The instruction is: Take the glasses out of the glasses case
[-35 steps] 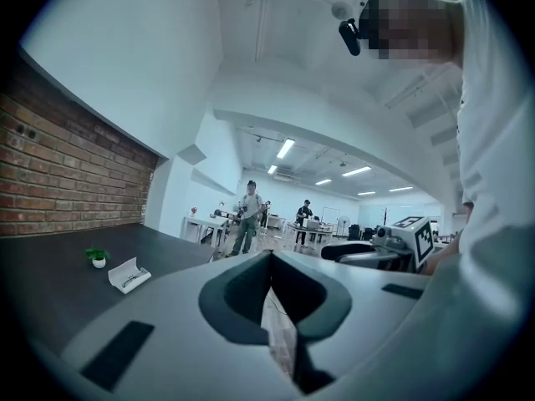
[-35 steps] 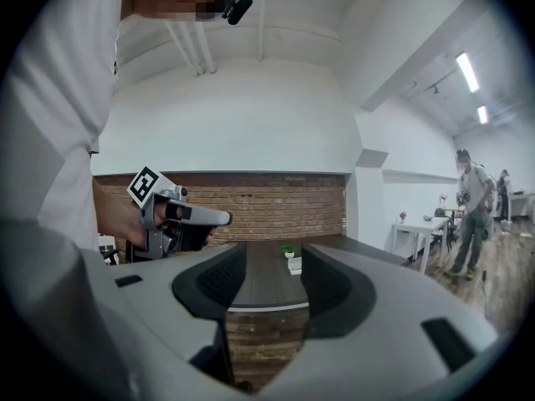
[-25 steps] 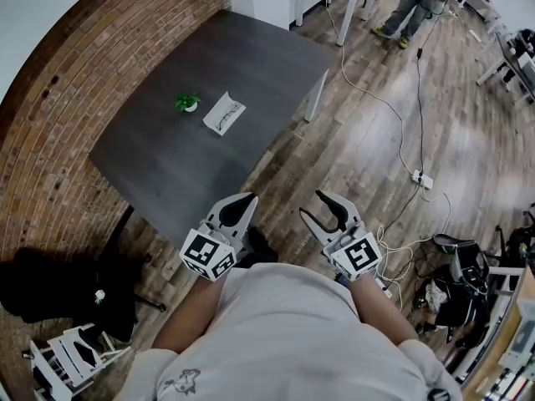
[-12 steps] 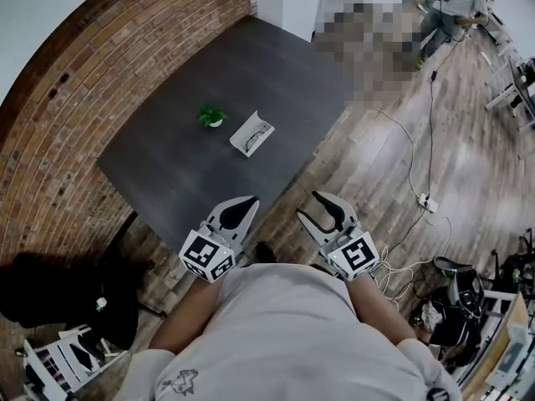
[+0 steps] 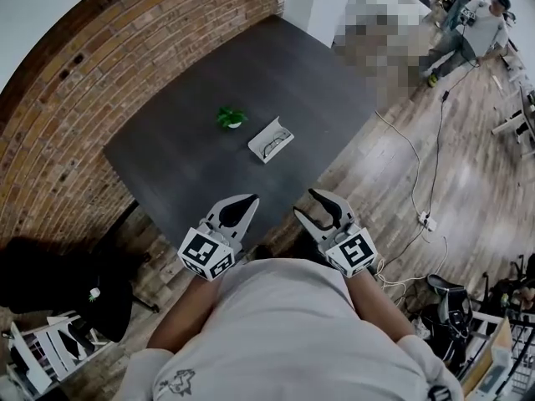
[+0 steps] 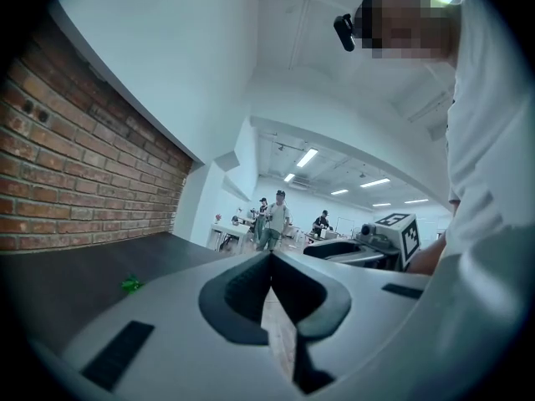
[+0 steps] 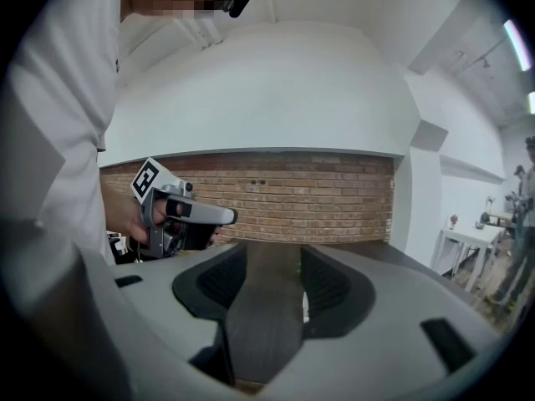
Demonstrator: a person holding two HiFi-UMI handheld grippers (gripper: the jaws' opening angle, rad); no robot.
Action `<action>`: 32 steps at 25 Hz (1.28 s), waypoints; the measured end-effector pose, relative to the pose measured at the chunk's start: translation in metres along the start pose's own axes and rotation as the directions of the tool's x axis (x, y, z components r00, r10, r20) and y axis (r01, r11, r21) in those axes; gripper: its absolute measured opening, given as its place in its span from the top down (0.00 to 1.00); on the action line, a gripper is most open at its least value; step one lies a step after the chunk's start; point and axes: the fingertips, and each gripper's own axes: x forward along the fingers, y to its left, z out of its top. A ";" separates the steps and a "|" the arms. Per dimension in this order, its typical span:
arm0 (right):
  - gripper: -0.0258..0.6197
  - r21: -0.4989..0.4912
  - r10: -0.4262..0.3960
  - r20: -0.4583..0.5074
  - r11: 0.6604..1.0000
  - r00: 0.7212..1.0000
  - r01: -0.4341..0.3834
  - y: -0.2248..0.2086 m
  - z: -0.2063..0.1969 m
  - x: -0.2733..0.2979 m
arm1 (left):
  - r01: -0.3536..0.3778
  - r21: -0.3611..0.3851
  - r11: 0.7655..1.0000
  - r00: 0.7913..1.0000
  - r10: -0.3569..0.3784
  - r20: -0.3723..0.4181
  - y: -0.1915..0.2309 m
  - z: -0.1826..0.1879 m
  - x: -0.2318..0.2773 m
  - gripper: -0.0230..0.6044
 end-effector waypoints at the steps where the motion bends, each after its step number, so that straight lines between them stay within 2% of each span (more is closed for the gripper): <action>1: 0.67 -0.003 0.007 -0.002 1.000 1.000 -0.007 -0.001 0.000 0.005 | -0.009 -0.001 1.000 1.000 0.009 0.004 0.005 0.001 -0.001 0.95; 8: 0.67 -0.017 0.111 -0.022 0.994 0.994 -0.111 -0.013 0.000 0.040 | -0.080 -0.011 0.997 0.997 0.080 0.016 0.031 0.004 0.006 0.95; 12: 0.67 -0.016 0.163 -0.024 0.986 0.986 -0.164 -0.035 -0.003 0.065 | -0.143 -0.032 0.989 0.990 0.143 0.017 0.048 0.008 0.011 0.95; 16: 0.67 -0.007 0.235 -0.038 0.972 0.971 -0.235 -0.056 -0.008 0.090 | -0.216 -0.038 0.976 0.976 0.217 0.013 0.065 0.010 0.018 0.95; 20: 0.68 -0.026 0.317 -0.063 0.947 0.946 -0.319 -0.079 -0.013 0.117 | -0.302 -0.067 0.951 0.953 0.303 0.004 0.084 0.007 0.029 0.95; 23: 0.68 -0.046 0.376 -0.096 0.923 0.922 -0.381 -0.097 -0.019 0.134 | -0.358 -0.088 0.930 0.933 0.359 0.003 0.098 0.006 0.040 0.95; 27: 0.69 -0.082 0.475 -0.171 0.866 0.863 -0.493 -0.114 -0.030 0.148 | -0.428 -0.111 0.897 0.903 0.430 -0.001 0.109 0.002 0.059 0.95; 32: 0.70 -0.117 0.566 -0.219 0.794 0.795 -0.597 -0.137 -0.054 0.167 | -0.505 -0.121 0.855 0.862 0.507 -0.012 0.117 -0.009 0.078 0.95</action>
